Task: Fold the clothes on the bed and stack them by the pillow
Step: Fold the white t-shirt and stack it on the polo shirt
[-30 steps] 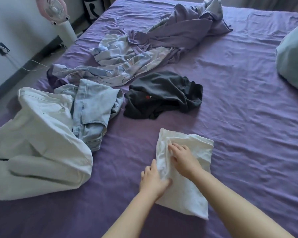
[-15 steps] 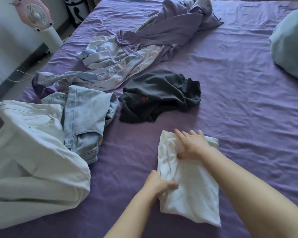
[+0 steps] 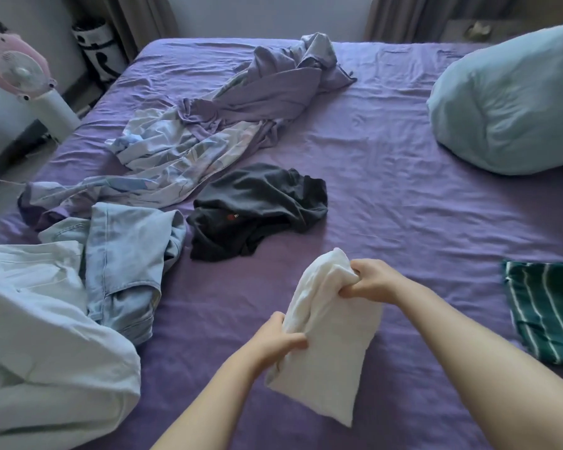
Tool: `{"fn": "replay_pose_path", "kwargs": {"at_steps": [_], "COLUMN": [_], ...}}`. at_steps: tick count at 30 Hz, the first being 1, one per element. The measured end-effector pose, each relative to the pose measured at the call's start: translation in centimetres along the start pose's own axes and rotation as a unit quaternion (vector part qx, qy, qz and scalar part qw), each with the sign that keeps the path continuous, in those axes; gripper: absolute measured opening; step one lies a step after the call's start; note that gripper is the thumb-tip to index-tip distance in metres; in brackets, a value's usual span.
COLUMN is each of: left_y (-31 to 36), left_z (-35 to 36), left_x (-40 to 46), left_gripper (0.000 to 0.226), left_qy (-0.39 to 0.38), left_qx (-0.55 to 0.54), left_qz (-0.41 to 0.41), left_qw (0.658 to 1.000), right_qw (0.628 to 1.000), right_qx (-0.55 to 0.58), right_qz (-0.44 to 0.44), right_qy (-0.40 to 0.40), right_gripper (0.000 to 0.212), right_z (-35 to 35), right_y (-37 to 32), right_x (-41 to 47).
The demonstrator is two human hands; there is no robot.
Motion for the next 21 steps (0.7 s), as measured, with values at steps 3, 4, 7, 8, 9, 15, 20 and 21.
{"fn": "replay_pose_path", "kwargs": {"at_steps": [3, 4, 7, 8, 9, 15, 20, 21], "left_y": [2.2, 3.2, 6.4, 7.5, 8.6, 15.9, 21.1, 21.9], "left_z": [1.0, 1.3, 2.4, 2.8, 3.2, 8.3, 15.7, 17.2], "left_x": [0.0, 0.0, 0.1, 0.2, 0.1, -0.7, -0.1, 0.2], "left_gripper": [0.053, 0.053, 0.056, 0.057, 0.058, 0.052, 0.050, 0.046], "left_qy": [-0.020, -0.015, 0.032, 0.053, 0.072, 0.110, 0.084, 0.083], "left_qx": [0.080, 0.094, 0.073, 0.050, 0.026, -0.092, -0.137, -0.142], "left_qz": [0.027, 0.036, 0.056, 0.061, 0.066, 0.123, 0.164, 0.168], "left_qw": [0.996, 0.995, 0.995, 0.995, 0.995, 0.982, 0.973, 0.972], "right_qw": [0.999, 0.999, 0.996, 0.994, 0.992, 0.965, 0.944, 0.943], "right_qx": [0.006, 0.009, 0.021, 0.027, 0.035, 0.102, 0.105, 0.098], "right_qz": [0.029, 0.041, 0.059, 0.068, 0.081, 0.142, 0.166, 0.167], "right_qy": [0.014, 0.018, 0.058, 0.076, 0.095, 0.197, 0.264, 0.272], "right_gripper": [0.032, 0.031, 0.021, 0.022, 0.025, 0.032, 0.031, 0.033], "right_z": [-3.0, -3.7, -6.4, -7.4, -8.3, -14.0, -18.3, -19.1], "right_y": [3.0, 4.2, 7.2, 8.5, 9.8, 18.4, 26.2, 27.7], "right_x": [-2.3, -3.0, -5.3, -6.0, -6.8, -11.8, -15.5, -16.1]}}
Point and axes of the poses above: each hand's wrist, its own x-axis towards the middle knuckle, its own z-axis out of the palm, y = z × x, the point moved 10 cm from there along x, towards the middle knuckle, and after that the axes turned 5 degrees about y, right-handed, at the moved point
